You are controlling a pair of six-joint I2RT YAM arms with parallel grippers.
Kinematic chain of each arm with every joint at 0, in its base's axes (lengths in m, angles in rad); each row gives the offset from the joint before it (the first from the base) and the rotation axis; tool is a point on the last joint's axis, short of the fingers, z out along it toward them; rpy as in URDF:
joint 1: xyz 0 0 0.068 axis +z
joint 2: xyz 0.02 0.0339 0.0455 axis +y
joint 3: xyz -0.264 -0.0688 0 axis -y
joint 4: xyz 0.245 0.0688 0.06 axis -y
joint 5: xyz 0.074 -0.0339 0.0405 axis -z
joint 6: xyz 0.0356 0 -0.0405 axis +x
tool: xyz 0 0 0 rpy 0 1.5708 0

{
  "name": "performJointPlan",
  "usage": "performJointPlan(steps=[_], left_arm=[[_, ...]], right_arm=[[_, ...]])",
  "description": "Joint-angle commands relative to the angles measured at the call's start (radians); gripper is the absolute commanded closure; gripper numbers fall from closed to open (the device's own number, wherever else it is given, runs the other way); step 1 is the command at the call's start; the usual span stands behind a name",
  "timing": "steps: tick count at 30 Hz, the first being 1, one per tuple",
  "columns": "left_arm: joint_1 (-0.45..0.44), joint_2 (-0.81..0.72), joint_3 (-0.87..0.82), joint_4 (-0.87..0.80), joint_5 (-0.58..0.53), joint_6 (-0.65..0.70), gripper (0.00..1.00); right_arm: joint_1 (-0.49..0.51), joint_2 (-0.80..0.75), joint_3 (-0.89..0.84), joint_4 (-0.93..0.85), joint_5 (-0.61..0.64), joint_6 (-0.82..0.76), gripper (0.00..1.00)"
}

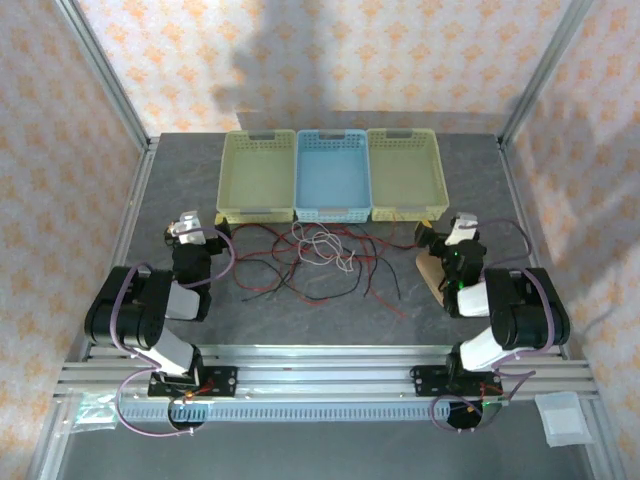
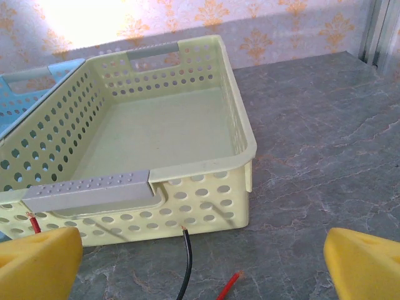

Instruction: Untangle the cables

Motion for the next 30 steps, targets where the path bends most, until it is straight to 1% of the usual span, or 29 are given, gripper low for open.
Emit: performJointPlan(steps=[1,25,28,30], left_arm=[[0.004,-0.007,0.015,0.001,0.023,0.001,0.0],[0.005,-0.007,0.014,0.003,0.02,-0.001,0.01],[-0.004,-0.011,-0.011,0.047,0.026,0.014,0.0],[-0.016,-0.053,-0.043,0.071,0.002,0.018,0.01]], right_arm=[[-0.003,-0.013,0.006,0.041,0.012,-0.004,0.0],[-0.004,-0.011,0.007,0.039,0.013,-0.004,0.0],[-0.004,-0.014,0.004,0.042,0.014,-0.004,0.0],[-0.002,-0.025,0.003,0.037,0.011,-0.007,0.0]])
